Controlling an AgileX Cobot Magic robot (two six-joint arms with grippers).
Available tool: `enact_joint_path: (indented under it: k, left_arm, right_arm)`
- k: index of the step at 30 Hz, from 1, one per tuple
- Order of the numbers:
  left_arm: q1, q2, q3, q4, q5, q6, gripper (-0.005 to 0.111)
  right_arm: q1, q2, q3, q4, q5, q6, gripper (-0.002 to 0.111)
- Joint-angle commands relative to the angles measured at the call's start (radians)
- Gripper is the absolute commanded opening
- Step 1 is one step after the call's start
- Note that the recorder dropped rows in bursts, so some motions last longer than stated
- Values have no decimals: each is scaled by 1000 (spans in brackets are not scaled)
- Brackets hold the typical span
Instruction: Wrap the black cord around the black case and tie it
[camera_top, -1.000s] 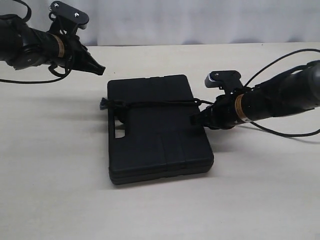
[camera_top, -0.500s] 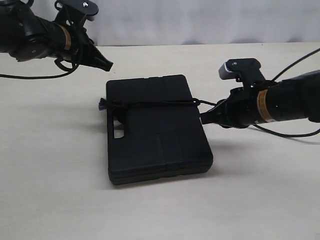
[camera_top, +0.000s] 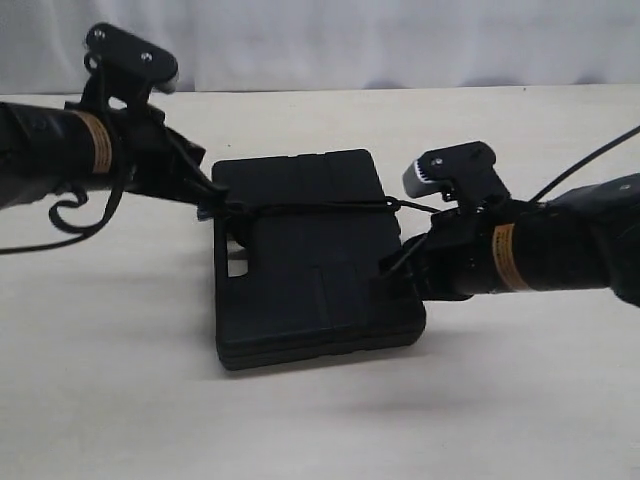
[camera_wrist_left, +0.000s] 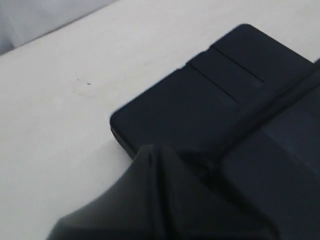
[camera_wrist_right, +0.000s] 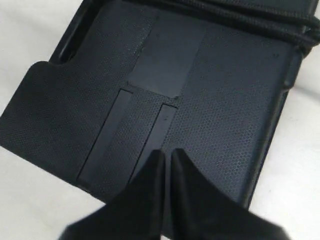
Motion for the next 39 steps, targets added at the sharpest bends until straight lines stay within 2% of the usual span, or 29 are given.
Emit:
enact_joint_path:
  k: [1,3,4,6,8,10,13,18,21,23,29,39]
  left_arm:
    - [-7,-9,73,-10,-83,-1,0]
    - [-7,-11,87,-10,-79,7,0]
    - [-7,-14,94,-10,-79,9,0]
    - [-7,-16,103,-10,-79,14,0]
    - [-7,-16,103,-14,-79,13,0]
    - [-7,-16,103,-16,-67,13,0]
    - [-7,-16,103,-16,17,13,0]
    - [-7,-16,103,-17,102,13,0]
    - [-7,-16,103,-17,108,13,0]
    - [-7,-16,103,-17,106,13,0]
    - [-7,-16,103,-17,108,13,0]
    - [-7,-16,103,-15,102,13,0]
  right_arm:
    - [127,-4,5,-6,395,34,4]
    - [178,-4,3,67,673,-60,4]
    - [198,-4,-10,177,803,-159,4]
    - [205,-4,-55,426,946,-443,4]
    - [182,-4,-109,757,971,-767,4]
    - [158,-4,-149,1075,893,-1072,4]
    - [158,-4,-174,1460,873,-1448,4]
    - [158,-4,-143,1857,944,-1837,4]
    - [158,-4,-92,2074,927,-2053,4]
    - [168,-4,-53,2148,839,-2121,4]
    - [246,83,-34,2150,606,-2052,4]
    - [257,325,-220,2142,544,-2037,4]
